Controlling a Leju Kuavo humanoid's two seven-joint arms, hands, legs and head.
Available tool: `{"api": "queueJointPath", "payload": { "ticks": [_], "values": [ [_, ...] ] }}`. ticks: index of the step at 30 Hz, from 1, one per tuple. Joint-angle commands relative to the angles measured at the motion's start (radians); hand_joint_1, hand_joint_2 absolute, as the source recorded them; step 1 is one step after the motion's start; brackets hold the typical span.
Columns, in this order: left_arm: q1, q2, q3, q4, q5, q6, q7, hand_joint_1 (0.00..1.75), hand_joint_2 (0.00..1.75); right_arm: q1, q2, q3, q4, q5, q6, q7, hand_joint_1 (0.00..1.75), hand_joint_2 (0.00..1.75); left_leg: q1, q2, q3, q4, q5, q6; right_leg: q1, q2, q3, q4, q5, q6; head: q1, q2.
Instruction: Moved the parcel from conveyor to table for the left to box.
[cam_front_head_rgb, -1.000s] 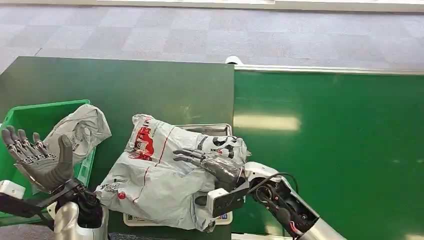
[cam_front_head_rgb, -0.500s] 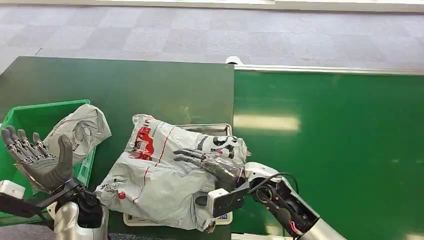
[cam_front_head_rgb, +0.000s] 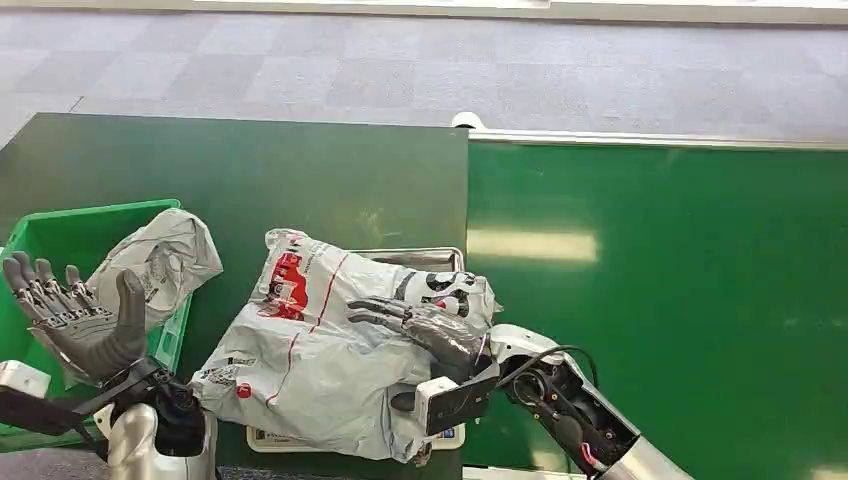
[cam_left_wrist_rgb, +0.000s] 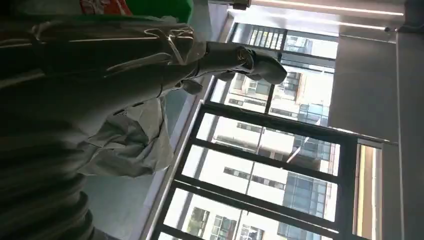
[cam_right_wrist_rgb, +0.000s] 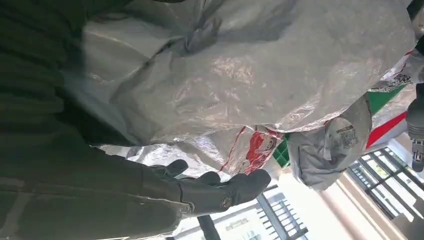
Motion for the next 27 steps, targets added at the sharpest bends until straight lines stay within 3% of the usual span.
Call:
{"api": "queueJointPath", "payload": {
  "ticks": [1,8,9,10,12,16,20,27],
  "values": [
    [-0.022,0.012,0.011,0.052,0.003,0.001,0.002,0.0,1.75,-0.017,-0.012,0.008,0.004,-0.001,0.006,-0.003,0.0,1.75,0.0,-0.001,0.0,-0.001,0.001,0.001,0.001,-0.002,0.0,-0.001,0.001,-0.002,0.0,0.0],
    [-0.022,0.012,0.011,0.052,0.003,0.001,0.002,0.0,1.75,-0.017,-0.012,0.008,0.004,-0.001,0.006,-0.003,0.0,1.75,0.0,-0.001,0.0,-0.001,0.001,0.001,0.0,-0.002,0.0,-0.001,0.001,-0.002,0.0,0.0],
    [0.002,0.019,0.004,0.046,0.01,-0.05,0.002,0.0,1.75,0.288,0.12,-0.369,-0.2,-0.378,-0.126,-0.111,0.0,1.75,0.0,-0.001,0.0,0.0,0.001,0.001,0.0,-0.001,0.0,0.0,0.0,-0.001,0.0,0.0],
    [0.013,0.018,0.005,0.036,0.011,-0.054,0.002,0.0,1.75,0.335,0.091,-0.616,-0.254,-0.576,-0.077,-0.111,0.0,1.75,0.0,-0.001,0.0,-0.001,0.001,0.001,0.001,-0.002,0.001,-0.001,0.001,-0.002,0.0,0.0],
    [0.022,0.018,0.009,0.028,0.014,-0.062,0.002,0.0,1.75,0.386,0.043,-0.673,-0.315,-0.604,-0.015,-0.106,0.0,1.75,0.0,-0.008,0.001,-0.001,0.001,0.001,0.001,-0.008,0.003,-0.002,-0.001,-0.002,0.001,0.0],
    [0.022,0.018,0.009,0.028,0.014,-0.062,0.002,0.0,1.75,0.386,0.043,-0.673,-0.315,-0.604,-0.015,-0.106,0.0,1.75,0.0,-0.012,-0.003,0.0,0.001,0.002,0.001,-0.012,0.002,-0.001,-0.001,-0.002,-0.002,0.0],
    [0.022,0.018,0.009,0.028,0.014,-0.062,0.002,0.0,1.75,0.386,0.043,-0.673,-0.315,-0.604,-0.015,-0.106,0.0,1.75,0.0,-0.003,-0.003,0.0,0.0,0.001,0.0,-0.005,0.0,-0.001,0.0,-0.001,-0.002,0.0],
    [0.022,0.018,0.009,0.028,0.014,-0.062,0.002,0.0,1.75,0.386,0.043,-0.673,-0.315,-0.604,-0.015,-0.106,0.0,1.75,0.0,-0.004,-0.001,0.001,0.001,0.001,0.0,-0.005,0.001,-0.001,0.0,-0.001,-0.002,0.0]
  ]
}}
